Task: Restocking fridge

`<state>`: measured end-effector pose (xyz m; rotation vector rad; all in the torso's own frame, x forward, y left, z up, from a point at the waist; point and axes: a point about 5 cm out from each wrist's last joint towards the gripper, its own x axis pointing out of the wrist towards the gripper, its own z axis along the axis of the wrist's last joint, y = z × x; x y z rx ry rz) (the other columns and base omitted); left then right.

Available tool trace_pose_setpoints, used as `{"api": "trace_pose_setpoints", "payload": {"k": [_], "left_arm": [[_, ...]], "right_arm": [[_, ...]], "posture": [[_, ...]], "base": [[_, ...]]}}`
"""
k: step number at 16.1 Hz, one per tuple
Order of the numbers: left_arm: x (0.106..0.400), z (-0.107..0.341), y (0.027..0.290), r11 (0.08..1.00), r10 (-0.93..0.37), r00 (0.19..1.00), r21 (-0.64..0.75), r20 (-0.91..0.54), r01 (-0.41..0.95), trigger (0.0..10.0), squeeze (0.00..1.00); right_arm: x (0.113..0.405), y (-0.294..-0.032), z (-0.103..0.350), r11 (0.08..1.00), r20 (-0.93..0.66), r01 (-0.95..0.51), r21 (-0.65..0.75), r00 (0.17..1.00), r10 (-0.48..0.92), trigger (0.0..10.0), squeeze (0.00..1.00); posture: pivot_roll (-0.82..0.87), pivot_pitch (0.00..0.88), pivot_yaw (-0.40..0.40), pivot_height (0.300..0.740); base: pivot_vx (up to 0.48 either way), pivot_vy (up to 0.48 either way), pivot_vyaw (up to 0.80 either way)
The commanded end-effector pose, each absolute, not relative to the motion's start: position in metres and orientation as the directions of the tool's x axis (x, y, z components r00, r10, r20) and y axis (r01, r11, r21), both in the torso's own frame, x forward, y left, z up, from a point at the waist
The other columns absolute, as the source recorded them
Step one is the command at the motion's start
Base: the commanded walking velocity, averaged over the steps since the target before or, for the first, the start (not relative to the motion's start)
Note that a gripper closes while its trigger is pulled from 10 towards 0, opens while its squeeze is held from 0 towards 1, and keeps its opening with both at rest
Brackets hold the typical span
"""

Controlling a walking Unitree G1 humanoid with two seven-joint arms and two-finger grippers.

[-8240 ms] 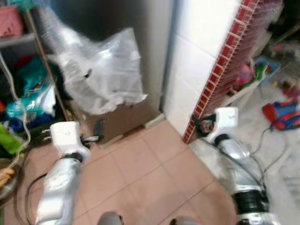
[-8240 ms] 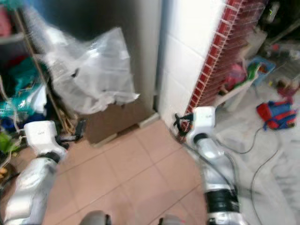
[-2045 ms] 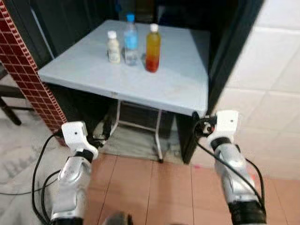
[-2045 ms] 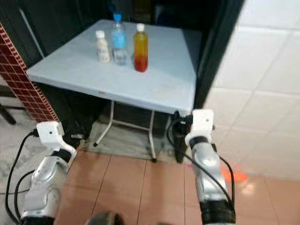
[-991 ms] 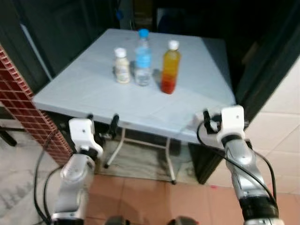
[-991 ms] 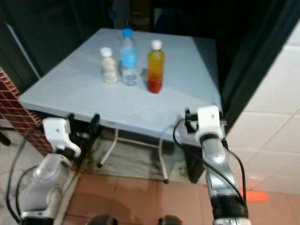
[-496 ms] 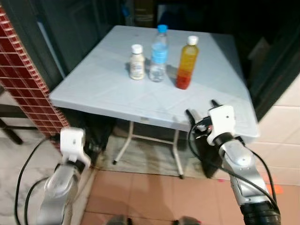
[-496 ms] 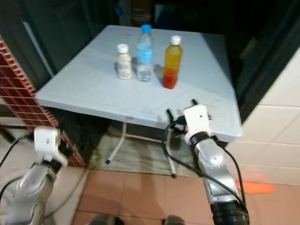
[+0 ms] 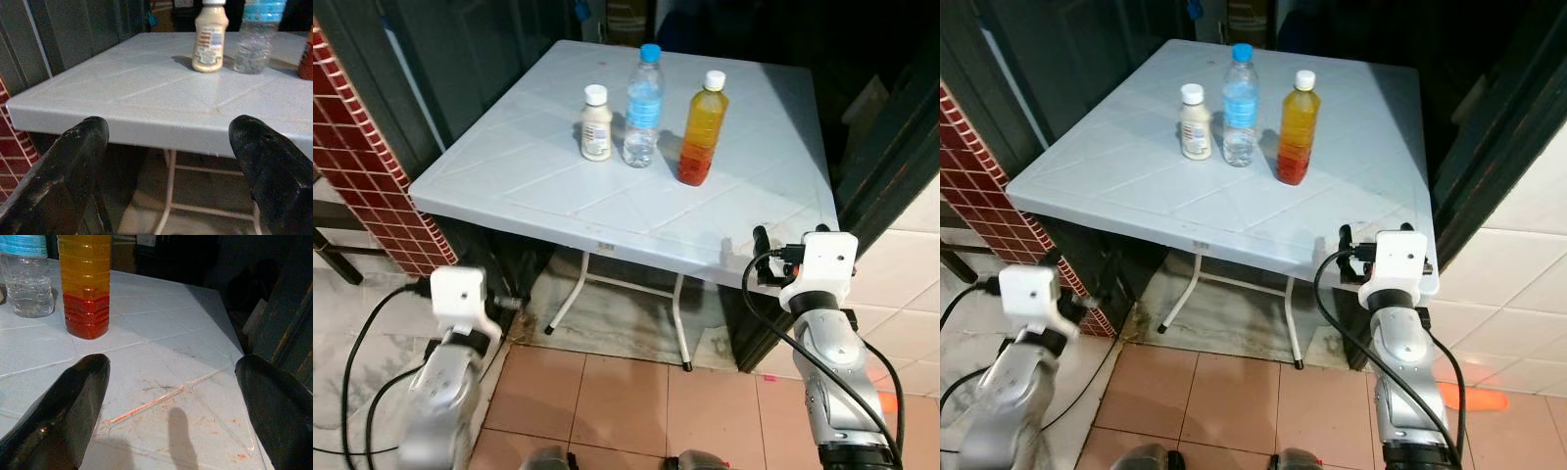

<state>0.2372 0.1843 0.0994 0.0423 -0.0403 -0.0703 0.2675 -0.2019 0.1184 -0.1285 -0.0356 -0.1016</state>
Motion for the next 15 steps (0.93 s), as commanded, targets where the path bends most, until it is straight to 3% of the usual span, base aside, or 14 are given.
{"api": "trace_pose_setpoints", "payload": {"k": [1,3,8,11,13,15], "left_arm": [[0.239,0.097,0.19,0.997,-0.043,0.999,0.07,0.029,0.041,10.0,0.0],[0.26,0.102,0.196,0.984,-0.136,0.99,0.125,0.044,0.129,10.0,0.0],[0.29,0.103,0.196,0.979,-0.175,0.984,0.111,0.045,0.169,10.0,0.0],[0.274,0.096,0.182,0.981,-0.189,0.98,0.062,0.062,0.185,10.0,0.0],[0.254,0.093,0.188,0.992,-0.124,0.991,0.028,0.052,0.123,10.0,0.0],[0.247,0.099,0.192,0.996,-0.087,0.993,0.009,0.077,0.087,10.0,0.0]], "right_arm": [[0.27,-0.2,0.126,0.987,0.067,0.093,-0.133,0.994,-0.085,10.0,0.0],[0.279,-0.19,0.124,0.991,0.053,0.04,-0.125,0.998,-0.034,10.0,0.0],[0.28,-0.179,0.125,0.995,0.074,-0.022,-0.1,0.997,0.03,10.0,0.0],[0.278,-0.183,0.128,0.991,0.089,0.016,-0.13,0.996,-0.004,10.0,0.0],[0.277,-0.193,0.129,0.977,0.095,0.085,-0.197,0.993,-0.068,10.0,0.0],[0.278,-0.192,0.126,0.985,0.082,0.075,-0.153,0.995,-0.063,10.0,0.0]], "posture": [[0.02,0.005,-0.011,0.74],[0.03,0.0,-0.017,0.74],[0.02,0.0,-0.011,0.74],[0.0,0.0,0.005,0.74],[0.01,0.0,0.004,0.74],[0.02,0.01,-0.002,0.74]], "base": [[0.0,0.0,0.0],[0.0,0.0,0.0],[0.0,0.0,0.0],[0.0,0.0,0.0],[0.0,0.0,0.0],[0.0,0.0,0.0]]}}
